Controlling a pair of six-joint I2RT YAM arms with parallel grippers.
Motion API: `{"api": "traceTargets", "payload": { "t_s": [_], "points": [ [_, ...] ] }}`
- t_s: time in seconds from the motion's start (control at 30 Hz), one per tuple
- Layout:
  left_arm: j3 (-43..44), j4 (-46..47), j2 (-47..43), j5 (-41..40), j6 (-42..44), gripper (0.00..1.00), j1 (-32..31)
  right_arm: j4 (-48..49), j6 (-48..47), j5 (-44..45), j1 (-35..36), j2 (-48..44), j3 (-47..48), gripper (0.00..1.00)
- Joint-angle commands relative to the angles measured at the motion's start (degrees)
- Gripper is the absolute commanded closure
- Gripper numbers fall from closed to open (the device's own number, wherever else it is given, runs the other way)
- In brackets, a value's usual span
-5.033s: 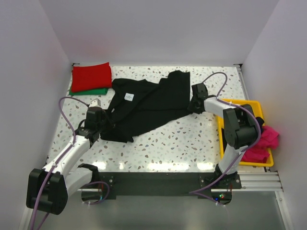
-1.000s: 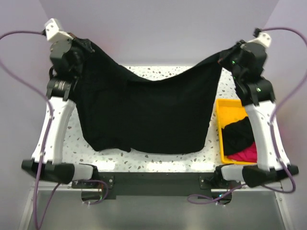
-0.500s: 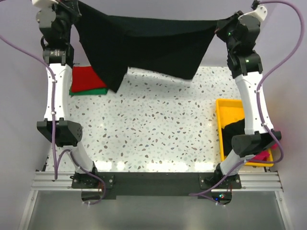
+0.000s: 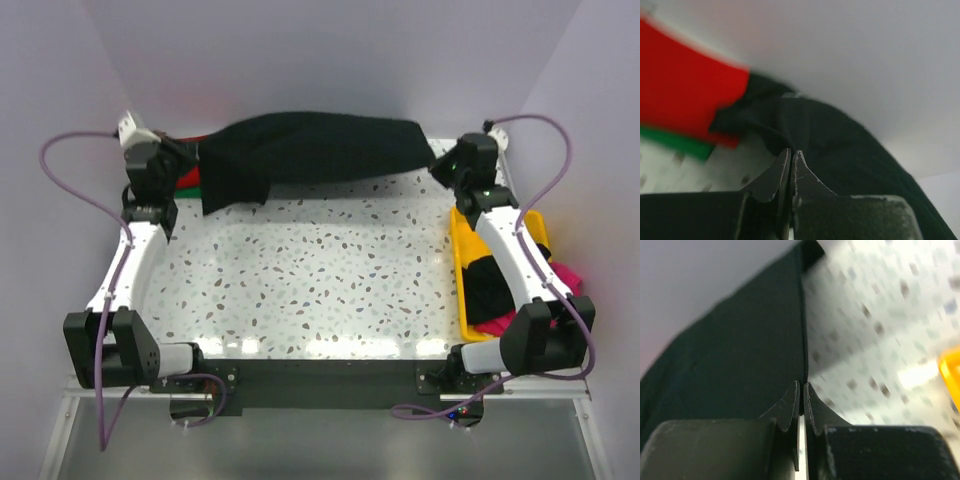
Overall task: Fold and stack the t-shirts
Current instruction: Flatten the tshirt out
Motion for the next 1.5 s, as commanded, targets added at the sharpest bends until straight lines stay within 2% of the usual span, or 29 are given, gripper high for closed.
{"api": "traceTargets", "payload": {
  "t_s": [0.0,0.07,0.27,0.53,0.77,0.97,1.13,1.2,1.47],
  "points": [
    [-13.72,-2.72,-5.94,-3.65,-5.33,1.0,0.18,-3.48,3.27,-2.0,-0.04,-4.05,-8.76,1.0],
    [-21.43,-4.93,-8.58,-5.06,-6.56,1.0,0.18,-4.98,3.35,-2.7,-0.04,-4.4,-14.48,1.0],
    [-34.22,-10.74,-14.03,-5.94,-7.97,1.0,0.18,-7.71,1.86,-5.25,-0.04,-4.05,-27.05,1.0],
    [-39.05,-21.8,-24.49,-10.86,-5.69,0.93,0.1,-10.52,0.63,-5.16,-0.13,-9.49,-37.16,1.0],
    [-41.61,-30.85,-36.09,-11.56,-6.21,0.93,0.18,-16.4,-0.86,-3.06,-0.13,-17.31,-38.67,1.0],
    [-41.26,-35.17,-40.76,-12.27,-9.12,0.92,-0.87,-21.24,-2.53,0.63,-0.13,-23.38,-37.88,1.0],
    [-40.65,-27.28,-35.42,-9.9,-6.93,0.92,-0.96,-18.26,-3.23,-1.73,-0.13,-20.41,-36.65,1.0],
    [-39.6,-23.33,-29.62,-9.63,-6.83,0.95,-0.87,-16.24,-2.98,-3.4,-0.13,-16.82,-35.6,1.0],
    [-25.63,-16.89,-11.0,-11.21,-5.78,0.99,-0.87,-11.84,-2.53,-4.9,-0.13,-4.42,-25.67,1.0]
  ]
}}
